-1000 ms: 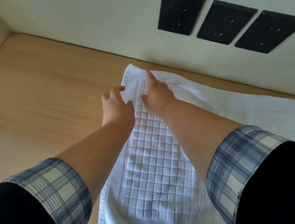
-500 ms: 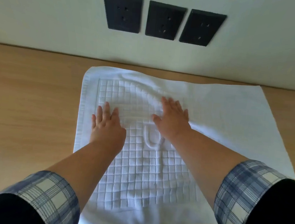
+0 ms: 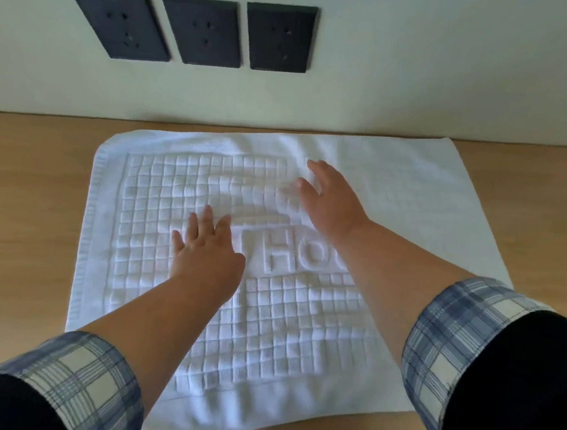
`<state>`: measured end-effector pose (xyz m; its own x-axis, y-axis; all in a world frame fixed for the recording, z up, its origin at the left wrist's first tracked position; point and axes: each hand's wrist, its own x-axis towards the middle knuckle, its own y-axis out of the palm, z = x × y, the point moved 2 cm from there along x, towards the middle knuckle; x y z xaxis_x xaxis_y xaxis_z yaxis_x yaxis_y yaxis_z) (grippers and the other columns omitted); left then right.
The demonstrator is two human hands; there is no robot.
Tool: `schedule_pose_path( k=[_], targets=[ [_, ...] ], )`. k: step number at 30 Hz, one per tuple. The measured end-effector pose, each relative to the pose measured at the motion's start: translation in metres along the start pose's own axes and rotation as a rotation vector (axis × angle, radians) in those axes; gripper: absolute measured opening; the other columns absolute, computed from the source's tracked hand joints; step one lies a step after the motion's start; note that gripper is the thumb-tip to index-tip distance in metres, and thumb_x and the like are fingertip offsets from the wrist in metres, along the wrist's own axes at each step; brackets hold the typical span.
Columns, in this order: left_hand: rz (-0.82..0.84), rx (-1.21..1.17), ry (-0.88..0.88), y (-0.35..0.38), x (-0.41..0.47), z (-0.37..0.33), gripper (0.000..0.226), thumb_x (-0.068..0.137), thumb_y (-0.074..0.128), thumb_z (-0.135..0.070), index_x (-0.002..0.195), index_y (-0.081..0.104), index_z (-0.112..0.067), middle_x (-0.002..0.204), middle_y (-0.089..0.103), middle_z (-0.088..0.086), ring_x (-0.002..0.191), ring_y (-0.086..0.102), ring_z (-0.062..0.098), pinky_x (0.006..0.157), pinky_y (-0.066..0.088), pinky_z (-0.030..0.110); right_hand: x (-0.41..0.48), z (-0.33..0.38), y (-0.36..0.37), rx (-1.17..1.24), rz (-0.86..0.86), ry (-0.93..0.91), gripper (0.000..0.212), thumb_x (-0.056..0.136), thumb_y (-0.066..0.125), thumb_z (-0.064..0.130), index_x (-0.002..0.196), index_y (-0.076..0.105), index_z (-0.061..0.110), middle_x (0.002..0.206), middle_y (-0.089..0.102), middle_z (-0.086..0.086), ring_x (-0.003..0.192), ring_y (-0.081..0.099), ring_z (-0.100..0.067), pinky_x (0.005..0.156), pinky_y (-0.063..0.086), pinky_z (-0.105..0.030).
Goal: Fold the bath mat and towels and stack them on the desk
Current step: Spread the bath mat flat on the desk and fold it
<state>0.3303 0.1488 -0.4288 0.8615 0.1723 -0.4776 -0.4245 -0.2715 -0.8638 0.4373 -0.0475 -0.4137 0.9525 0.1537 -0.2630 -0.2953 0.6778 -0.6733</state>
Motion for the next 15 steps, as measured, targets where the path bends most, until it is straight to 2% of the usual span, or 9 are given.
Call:
schedule_pose_path(
  k=[2, 4, 6, 8, 10, 13, 15],
  targets=[
    [-0.009, 0.012, 0.135, 0.006, -0.008, -0.029, 0.073, 0.095, 0.032, -0.028, 0.155, -0.010, -0.030, 0.160, -0.028, 0.002, 0.147, -0.024, 0.024, 0.120, -0.007, 0.049, -0.017, -0.035, -0.023, -0.226, -0.085, 0.035, 0.053, 0.103, 0.038, 0.045, 0.151, 0.037, 0.023, 0.163, 0.025, -0.001, 0.151, 0.015, -0.018, 0.123, 0.014, -0.042],
    [-0.014, 0.031, 0.278, 0.016, -0.018, -0.063, 0.065, 0.100, 0.029, -0.038, 0.154, -0.007, -0.036, 0.162, -0.024, 0.000, 0.148, -0.022, 0.022, 0.121, -0.004, 0.049, -0.027, -0.073, -0.042, -0.487, -0.006, 0.086, 0.052, 0.102, 0.033, 0.046, 0.150, 0.035, 0.026, 0.164, 0.021, -0.005, 0.152, 0.012, -0.024, 0.121, 0.014, -0.053],
    [-0.015, 0.049, 0.339, 0.029, -0.025, -0.095, 0.059, 0.101, 0.029, -0.048, 0.154, 0.005, -0.040, 0.164, -0.012, 0.000, 0.150, -0.015, 0.024, 0.122, -0.001, 0.048, -0.029, -0.107, -0.053, -0.603, 0.106, 0.134, 0.060, 0.100, 0.030, 0.053, 0.155, 0.018, 0.033, 0.167, 0.002, -0.004, 0.153, -0.001, -0.026, 0.121, 0.004, -0.056],
    [-0.031, 0.068, 0.318, 0.041, -0.029, -0.118, 0.054, 0.099, 0.032, -0.055, 0.149, 0.022, -0.038, 0.162, 0.005, 0.002, 0.149, 0.000, 0.026, 0.120, 0.006, 0.046, -0.024, -0.127, -0.057, -0.649, 0.137, 0.126, 0.070, 0.097, 0.025, 0.061, 0.157, -0.002, 0.036, 0.166, -0.015, 0.000, 0.152, -0.016, -0.025, 0.120, -0.006, -0.056],
    [-0.074, 0.101, 0.264, 0.049, -0.031, -0.132, 0.052, 0.096, 0.035, -0.059, 0.142, 0.032, -0.034, 0.155, 0.017, 0.003, 0.142, 0.012, 0.025, 0.118, 0.014, 0.044, -0.016, -0.132, -0.058, -0.656, 0.126, 0.101, 0.075, 0.095, 0.023, 0.067, 0.156, -0.007, 0.036, 0.165, -0.020, 0.000, 0.150, -0.021, -0.025, 0.119, -0.010, -0.057],
    [-0.144, 0.139, 0.158, 0.051, -0.033, -0.145, 0.053, 0.094, 0.037, -0.060, 0.137, 0.039, -0.028, 0.148, 0.023, 0.003, 0.136, 0.020, 0.025, 0.116, 0.015, 0.044, -0.012, -0.132, -0.065, -0.558, 0.117, 0.053, 0.081, 0.091, 0.031, 0.071, 0.157, 0.002, 0.035, 0.165, -0.018, -0.002, 0.150, -0.021, -0.025, 0.118, -0.012, -0.055],
    [-0.165, 0.140, 0.142, 0.054, -0.038, -0.159, 0.056, 0.095, 0.037, -0.059, 0.141, 0.035, -0.027, 0.151, 0.018, 0.003, 0.140, 0.016, 0.026, 0.118, 0.012, 0.045, -0.017, -0.138, -0.079, -0.471, 0.075, 0.003, 0.076, 0.092, 0.037, 0.066, 0.157, 0.014, 0.033, 0.167, -0.009, -0.003, 0.152, -0.015, -0.023, 0.119, -0.009, -0.053]
  ],
)
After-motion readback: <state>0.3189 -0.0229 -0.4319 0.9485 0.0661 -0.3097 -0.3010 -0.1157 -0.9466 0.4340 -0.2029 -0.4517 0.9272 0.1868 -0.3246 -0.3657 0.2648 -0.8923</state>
